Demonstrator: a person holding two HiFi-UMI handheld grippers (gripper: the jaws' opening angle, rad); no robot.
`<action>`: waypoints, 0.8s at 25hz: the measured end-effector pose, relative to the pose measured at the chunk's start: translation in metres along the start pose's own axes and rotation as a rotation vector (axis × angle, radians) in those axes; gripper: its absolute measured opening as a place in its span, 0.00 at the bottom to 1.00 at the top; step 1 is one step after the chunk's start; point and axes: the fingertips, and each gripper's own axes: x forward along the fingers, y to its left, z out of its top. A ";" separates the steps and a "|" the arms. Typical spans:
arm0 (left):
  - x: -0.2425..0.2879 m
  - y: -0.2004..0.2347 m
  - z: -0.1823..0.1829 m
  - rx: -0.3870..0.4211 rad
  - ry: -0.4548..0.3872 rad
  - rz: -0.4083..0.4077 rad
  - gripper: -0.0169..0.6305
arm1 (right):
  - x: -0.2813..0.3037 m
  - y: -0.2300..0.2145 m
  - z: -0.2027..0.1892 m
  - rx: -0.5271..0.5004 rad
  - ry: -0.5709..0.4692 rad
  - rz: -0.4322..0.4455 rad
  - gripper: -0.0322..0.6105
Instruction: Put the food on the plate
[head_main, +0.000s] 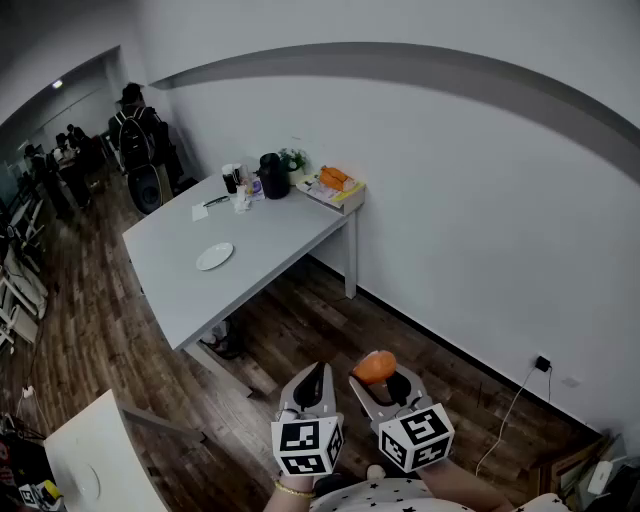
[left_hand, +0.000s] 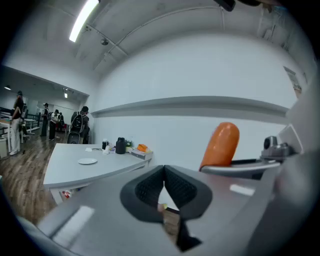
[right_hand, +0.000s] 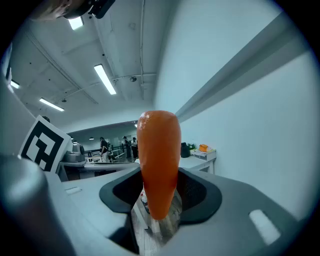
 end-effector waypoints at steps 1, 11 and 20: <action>-0.001 0.002 -0.001 0.000 0.001 0.003 0.04 | 0.001 0.001 0.000 -0.008 0.003 0.000 0.38; -0.025 0.051 -0.011 -0.029 -0.010 0.065 0.04 | 0.026 0.039 -0.013 -0.023 0.026 0.064 0.38; -0.047 0.122 -0.027 -0.075 -0.010 0.166 0.04 | 0.073 0.094 -0.026 -0.014 0.051 0.175 0.38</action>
